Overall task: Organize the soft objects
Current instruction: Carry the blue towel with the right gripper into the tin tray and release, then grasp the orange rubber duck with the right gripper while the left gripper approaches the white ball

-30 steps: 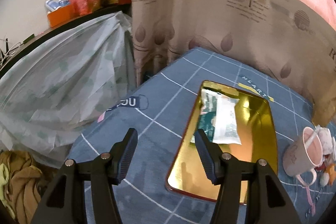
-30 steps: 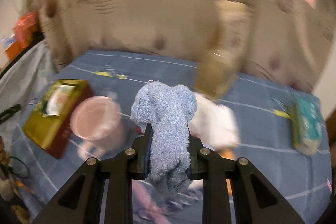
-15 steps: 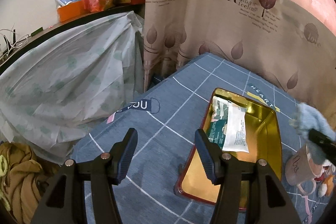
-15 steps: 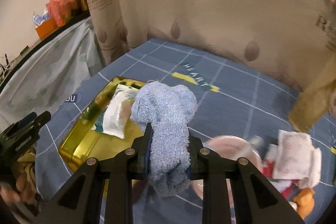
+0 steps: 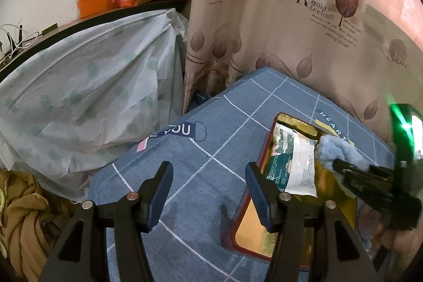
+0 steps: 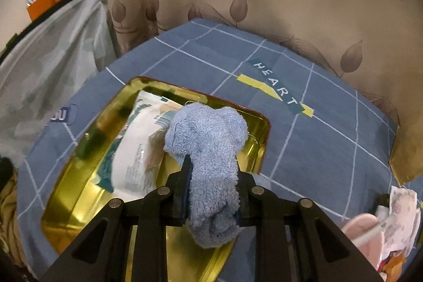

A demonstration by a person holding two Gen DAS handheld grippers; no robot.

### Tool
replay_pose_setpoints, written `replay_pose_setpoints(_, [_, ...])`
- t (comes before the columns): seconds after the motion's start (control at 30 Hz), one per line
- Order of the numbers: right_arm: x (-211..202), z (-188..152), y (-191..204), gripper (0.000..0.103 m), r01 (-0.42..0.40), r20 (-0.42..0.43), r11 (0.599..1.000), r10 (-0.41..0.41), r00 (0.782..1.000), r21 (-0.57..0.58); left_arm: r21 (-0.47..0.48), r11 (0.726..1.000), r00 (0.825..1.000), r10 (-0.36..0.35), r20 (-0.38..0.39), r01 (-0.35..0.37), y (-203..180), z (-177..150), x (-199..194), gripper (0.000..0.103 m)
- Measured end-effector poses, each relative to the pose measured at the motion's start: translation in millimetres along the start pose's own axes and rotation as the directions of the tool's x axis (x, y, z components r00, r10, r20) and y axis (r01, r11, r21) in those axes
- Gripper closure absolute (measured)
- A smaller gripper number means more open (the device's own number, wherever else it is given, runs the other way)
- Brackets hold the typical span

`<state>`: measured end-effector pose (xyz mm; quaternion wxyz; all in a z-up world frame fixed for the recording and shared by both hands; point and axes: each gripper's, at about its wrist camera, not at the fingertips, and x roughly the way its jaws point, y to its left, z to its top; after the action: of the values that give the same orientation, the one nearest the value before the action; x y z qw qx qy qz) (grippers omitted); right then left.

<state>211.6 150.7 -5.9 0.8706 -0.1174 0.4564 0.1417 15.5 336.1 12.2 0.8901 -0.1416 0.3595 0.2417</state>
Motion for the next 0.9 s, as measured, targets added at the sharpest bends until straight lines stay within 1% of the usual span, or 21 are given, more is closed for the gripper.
replay_pose_setpoints(0.2, [21.4,4.1,8.7,0.081,-0.007,-0.025,1.000,0.006,1.000,-0.013,0.002,1.000,1.000,-0.005,-0.005,0.005,-0.5,-1.2,-0.1,0.045])
replay_pose_setpoints(0.3, [31.8,1.9,11.7,0.081,-0.016,-0.051,1.000,0.015,0.999,-0.014,0.000,1.000,1.000,-0.007,-0.009,0.007,-0.3,-1.8,0.2,0.045])
replay_pose_setpoints(0.37, [32.6,2.3,11.4,0.080,-0.020,-0.055,1.000,0.019,0.998,-0.014,-0.001,1.000,1.000,-0.009,-0.011,0.009,-0.4,-2.0,0.5,0.045])
replay_pose_setpoints(0.47, [27.9,3.5,10.9,0.067,-0.005,-0.041,1.000,0.004,0.999,-0.022,-0.001,1.000,1.000,-0.010,-0.010,0.010,-0.5,-1.9,0.1,0.045])
replay_pose_setpoints(0.53, [22.0,3.9,8.6,0.049,-0.016,-0.024,1.000,0.016,1.000,-0.006,0.001,1.000,1.000,-0.010,-0.011,0.010,-0.9,-2.2,-0.2,0.045])
replay_pose_setpoints(0.57, [17.7,4.2,7.3,0.045,-0.012,-0.013,1.000,0.012,1.000,0.002,0.002,1.000,1.000,-0.011,-0.010,0.011,-1.0,-2.2,-0.9,0.045])
replay_pose_setpoints(0.6, [11.9,4.7,6.6,0.043,-0.006,0.001,1.000,0.006,1.000,0.006,0.003,1.000,1.000,-0.010,-0.010,0.010,-1.6,-2.4,-0.5,0.045])
replay_pose_setpoints(0.73, [-18.5,8.6,7.3,0.040,-0.020,0.063,1.000,0.021,0.998,-0.016,0.001,1.000,1.000,-0.009,-0.010,0.009,-1.6,-2.4,-0.7,0.045])
replay_pose_setpoints(0.87, [-65.9,3.7,-1.5,0.033,-0.023,0.164,0.999,0.027,0.986,-0.030,0.004,1.000,1.000,-0.008,-0.007,0.008,-2.6,-2.2,-1.2,0.045])
replay_pose_setpoints(0.9, [-79.7,-1.4,-8.1,0.030,-0.023,0.192,0.999,0.027,0.981,-0.025,0.005,1.000,1.000,-0.006,-0.007,0.006,-3.0,-1.8,-1.2,0.045])
